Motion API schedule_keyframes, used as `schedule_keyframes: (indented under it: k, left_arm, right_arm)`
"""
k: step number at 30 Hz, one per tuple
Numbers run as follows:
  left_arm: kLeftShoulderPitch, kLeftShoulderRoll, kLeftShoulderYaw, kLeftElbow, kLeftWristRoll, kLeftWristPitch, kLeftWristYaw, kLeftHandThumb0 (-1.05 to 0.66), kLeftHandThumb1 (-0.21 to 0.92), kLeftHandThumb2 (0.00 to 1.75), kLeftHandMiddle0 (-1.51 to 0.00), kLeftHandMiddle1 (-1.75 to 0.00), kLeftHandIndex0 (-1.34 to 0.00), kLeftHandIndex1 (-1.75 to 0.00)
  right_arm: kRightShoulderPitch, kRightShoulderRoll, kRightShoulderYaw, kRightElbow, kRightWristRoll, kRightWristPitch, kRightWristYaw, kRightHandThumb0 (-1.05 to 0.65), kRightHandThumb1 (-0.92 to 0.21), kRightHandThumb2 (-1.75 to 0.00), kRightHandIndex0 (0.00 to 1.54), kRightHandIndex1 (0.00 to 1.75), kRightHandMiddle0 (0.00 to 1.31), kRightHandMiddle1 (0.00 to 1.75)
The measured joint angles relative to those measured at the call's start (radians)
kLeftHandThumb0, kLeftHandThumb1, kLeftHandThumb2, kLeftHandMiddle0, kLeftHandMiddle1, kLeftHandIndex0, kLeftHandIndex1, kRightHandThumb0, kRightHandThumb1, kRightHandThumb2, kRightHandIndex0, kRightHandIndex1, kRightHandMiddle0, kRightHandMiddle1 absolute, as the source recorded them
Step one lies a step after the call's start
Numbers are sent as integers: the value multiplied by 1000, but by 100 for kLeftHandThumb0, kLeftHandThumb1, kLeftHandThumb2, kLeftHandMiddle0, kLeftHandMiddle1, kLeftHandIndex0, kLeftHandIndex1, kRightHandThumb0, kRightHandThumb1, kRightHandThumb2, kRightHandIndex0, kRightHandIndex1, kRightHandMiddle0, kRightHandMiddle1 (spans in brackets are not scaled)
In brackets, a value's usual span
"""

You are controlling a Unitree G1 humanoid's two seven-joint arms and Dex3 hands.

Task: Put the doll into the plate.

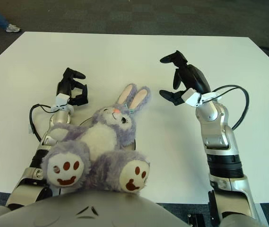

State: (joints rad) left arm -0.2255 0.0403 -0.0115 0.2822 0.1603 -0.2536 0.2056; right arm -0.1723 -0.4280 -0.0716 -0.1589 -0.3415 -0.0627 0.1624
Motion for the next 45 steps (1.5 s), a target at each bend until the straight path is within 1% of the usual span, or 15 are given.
schedule_keyframes:
  k: [1, 3, 5, 6, 7, 10, 14, 16, 21, 28, 34, 45]
  left_arm:
    - [0, 2, 5, 1, -17, -3, -14, -1, 34, 130, -48, -175, -47, -175]
    - [0, 5, 15, 1, -59, 0, -52, -1, 34, 130, -49, -175, -47, -175]
    - [2, 6, 24, -2, -99, 18, -91, -1, 34, 130, -48, -175, -47, -175]
    - [3, 6, 28, -4, -118, 30, -110, -1, 34, 130, -48, -175, -47, -175]
    - [3, 5, 33, -6, -136, 45, -127, -1, 34, 130, -48, -175, -47, -175]
    - [5, 5, 45, -12, -175, 81, -161, -1, 34, 130, -48, -175, -47, -175]
    - [7, 5, 63, -20, -208, 111, -183, -1, 34, 130, -48, -175, -47, -175]
    - [7, 5, 72, -21, -215, 117, -189, -1, 34, 129, -48, -175, -46, -175]
    - [5, 7, 89, -17, -222, 122, -190, -1, 35, 129, -48, -175, -46, -175]
    - [-1, 7, 100, -5, -223, 113, -190, -1, 35, 129, -48, -175, -46, -175]
    - [-4, 7, 107, 5, -224, 104, -191, -1, 35, 129, -48, -175, -46, -175]
    - [-12, 9, 121, 21, -229, 95, -196, -1, 34, 130, -49, -175, -47, -175]
  right_arm:
    - [6, 19, -4, 1, 20, 5, -9, 3, -27, -128, 72, 170, 37, 154]
    - [22, 60, -14, 16, 74, 3, -18, 1, -27, -130, 64, 169, 46, 161]
    - [38, 92, -19, 44, 130, -7, -17, 0, -26, -134, 60, 170, 52, 166]
    - [45, 105, -20, 59, 157, -12, -11, 0, -25, -135, 59, 171, 53, 167]
    - [54, 117, -21, 76, 185, -17, -4, 0, -23, -137, 64, 172, 53, 164]
    - [75, 143, -28, 113, 264, -26, 25, -1, -19, -141, 71, 174, 55, 159]
    - [78, 169, -56, 153, 375, -35, 72, -1, -17, -143, 74, 174, 57, 156]
    - [76, 175, -66, 167, 416, -48, 87, -1, -18, -145, 66, 175, 58, 167]
    - [64, 208, -103, 230, 514, -104, 115, -1, -19, -146, 60, 175, 58, 173]
    - [57, 222, -131, 292, 585, -131, 146, -1, -20, -146, 59, 175, 58, 175]
    - [58, 238, -157, 311, 625, -136, 146, -1, -20, -146, 59, 175, 58, 174]
    - [75, 253, -186, 314, 632, -136, 116, -1, -18, -147, 60, 175, 59, 174]
